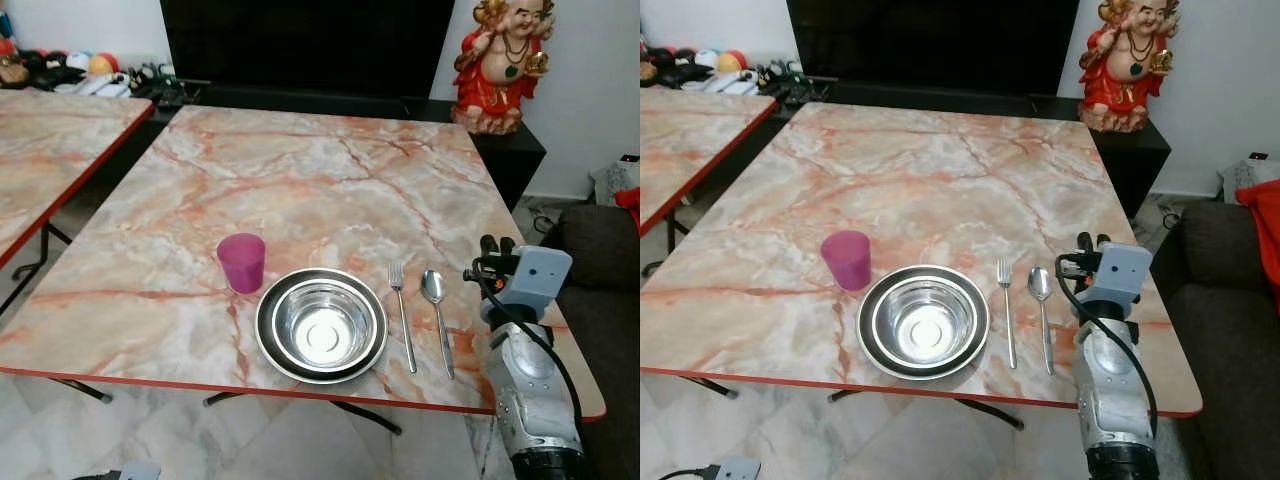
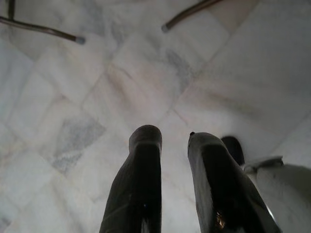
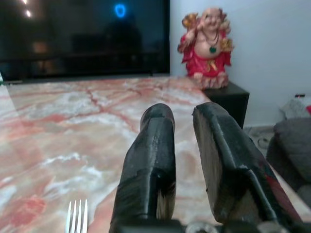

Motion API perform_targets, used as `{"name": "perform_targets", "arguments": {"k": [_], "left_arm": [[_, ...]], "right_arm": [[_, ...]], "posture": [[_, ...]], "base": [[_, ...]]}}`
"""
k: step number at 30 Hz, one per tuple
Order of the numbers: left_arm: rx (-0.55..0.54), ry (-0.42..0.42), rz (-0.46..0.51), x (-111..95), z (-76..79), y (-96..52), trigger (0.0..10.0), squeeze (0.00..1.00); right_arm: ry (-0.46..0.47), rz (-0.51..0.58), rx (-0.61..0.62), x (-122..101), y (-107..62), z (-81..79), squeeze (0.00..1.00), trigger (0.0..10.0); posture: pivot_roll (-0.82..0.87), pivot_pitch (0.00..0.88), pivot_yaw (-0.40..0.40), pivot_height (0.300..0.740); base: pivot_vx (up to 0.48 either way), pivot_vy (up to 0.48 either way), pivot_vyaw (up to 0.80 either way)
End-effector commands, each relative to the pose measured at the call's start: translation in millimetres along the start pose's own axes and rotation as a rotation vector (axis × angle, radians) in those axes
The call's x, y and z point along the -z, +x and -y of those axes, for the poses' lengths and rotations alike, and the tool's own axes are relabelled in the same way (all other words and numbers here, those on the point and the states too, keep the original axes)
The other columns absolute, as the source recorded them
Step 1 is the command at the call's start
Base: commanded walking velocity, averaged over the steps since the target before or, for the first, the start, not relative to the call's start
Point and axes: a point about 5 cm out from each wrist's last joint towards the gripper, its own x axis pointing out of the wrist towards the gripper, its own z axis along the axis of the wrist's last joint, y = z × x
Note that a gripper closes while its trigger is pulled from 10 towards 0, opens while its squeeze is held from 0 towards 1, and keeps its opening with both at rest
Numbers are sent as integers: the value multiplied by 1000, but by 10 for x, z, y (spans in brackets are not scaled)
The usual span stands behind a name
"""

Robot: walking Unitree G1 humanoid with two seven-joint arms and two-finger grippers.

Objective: Setting the table

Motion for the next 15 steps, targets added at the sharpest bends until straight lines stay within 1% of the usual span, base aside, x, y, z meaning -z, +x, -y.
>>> {"name": "perform_targets", "arguments": {"k": [1,4,6,14,15], "left_arm": [[19,14,-35,70,35,-13,10000,0],[25,15,-34,60,56,-8,10000,0],[40,21,-38,72,92,-11,10000,0],[37,16,-49,98,92,-18,10000,0],[31,3,-53,107,91,-20,10000,0]], "right_arm": [[-9,0,23,0,-42,71,0,10000],[-14,-8,27,27,-70,87,0,10000],[-17,-22,42,74,-118,119,0,10000],[-16,-38,47,111,-141,115,0,10000],[-19,-35,38,102,-128,93,0,10000]], "posture": [[17,0,-11,740],[13,0,-8,740],[7,0,-6,740],[10,0,-7,740],[19,0,-15,740]], "base": [[0,0,0],[0,0,0],[0,0,0],[0,0,0],[0,480,0]]}}
